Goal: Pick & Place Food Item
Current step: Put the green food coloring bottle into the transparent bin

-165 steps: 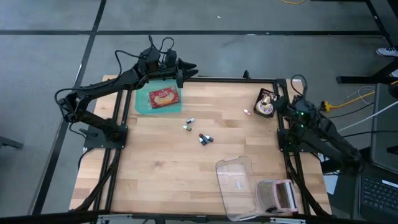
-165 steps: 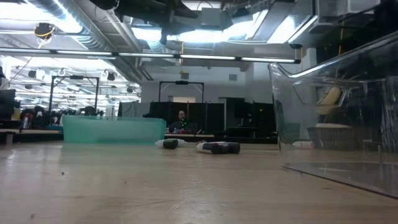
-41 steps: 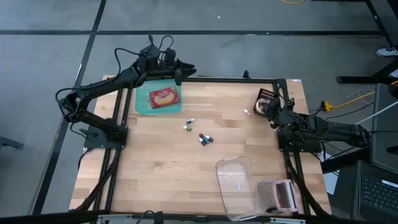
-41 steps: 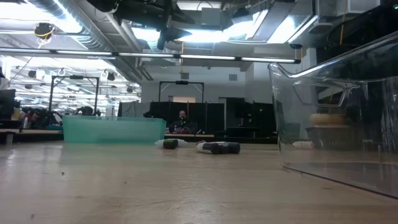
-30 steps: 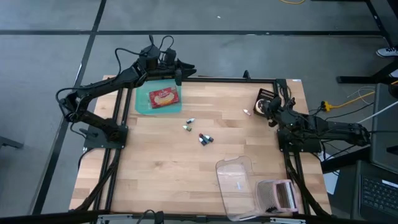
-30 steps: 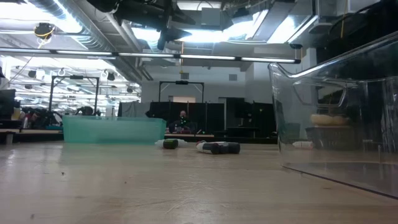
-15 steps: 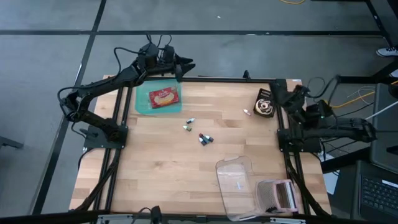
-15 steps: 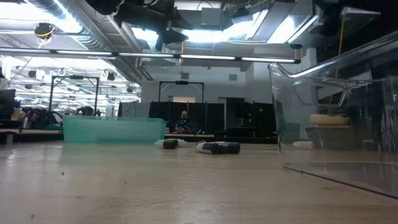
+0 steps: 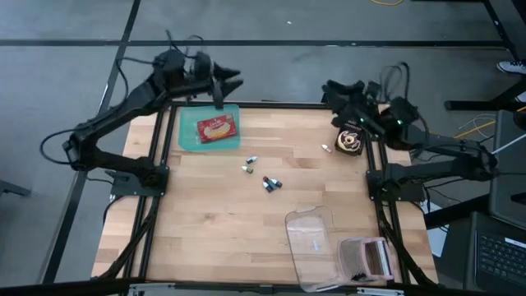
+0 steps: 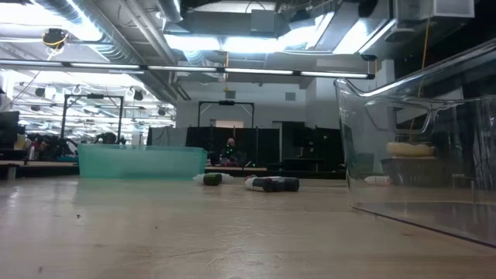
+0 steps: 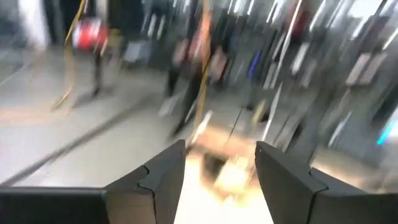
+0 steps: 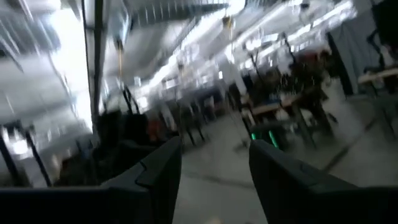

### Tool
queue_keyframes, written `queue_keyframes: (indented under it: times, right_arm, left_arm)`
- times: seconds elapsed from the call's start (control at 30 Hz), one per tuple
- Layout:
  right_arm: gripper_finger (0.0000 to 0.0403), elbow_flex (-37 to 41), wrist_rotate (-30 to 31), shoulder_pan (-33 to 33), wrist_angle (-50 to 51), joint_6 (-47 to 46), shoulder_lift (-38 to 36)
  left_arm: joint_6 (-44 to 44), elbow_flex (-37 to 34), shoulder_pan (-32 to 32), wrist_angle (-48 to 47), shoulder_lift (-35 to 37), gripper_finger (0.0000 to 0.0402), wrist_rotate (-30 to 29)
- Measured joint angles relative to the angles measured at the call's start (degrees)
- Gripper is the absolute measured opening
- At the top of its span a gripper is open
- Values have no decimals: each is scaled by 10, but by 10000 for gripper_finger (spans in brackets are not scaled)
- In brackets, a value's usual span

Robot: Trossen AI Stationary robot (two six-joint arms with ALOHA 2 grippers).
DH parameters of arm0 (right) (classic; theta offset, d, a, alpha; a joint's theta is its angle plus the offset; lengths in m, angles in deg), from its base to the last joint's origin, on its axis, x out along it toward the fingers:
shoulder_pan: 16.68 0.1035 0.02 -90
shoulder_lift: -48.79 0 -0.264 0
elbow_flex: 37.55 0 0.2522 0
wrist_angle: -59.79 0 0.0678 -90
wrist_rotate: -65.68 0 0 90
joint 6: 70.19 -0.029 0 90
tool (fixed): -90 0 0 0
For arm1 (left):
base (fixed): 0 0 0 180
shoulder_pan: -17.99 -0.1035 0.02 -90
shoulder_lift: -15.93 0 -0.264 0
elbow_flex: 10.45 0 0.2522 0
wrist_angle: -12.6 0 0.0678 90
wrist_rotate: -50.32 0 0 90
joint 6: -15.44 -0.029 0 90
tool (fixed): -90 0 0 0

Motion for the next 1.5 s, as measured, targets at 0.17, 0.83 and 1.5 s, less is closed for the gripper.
queue_keyframes:
  times: [0.17, 0.83, 1.5]
  right_arm:
    - [186, -84, -74, -24, 131, 1, 49]
    - [186, -155, -241, -45, 132, 0, 128]
    - [186, -155, -302, -45, 157, -10, 128]
  left_arm:
    - [-95, 62, 50, -281, -13, 189, -106]
    - [-297, -30, 277, -373, -209, 185, -166]
    - [-363, -31, 265, -271, -406, 181, -131]
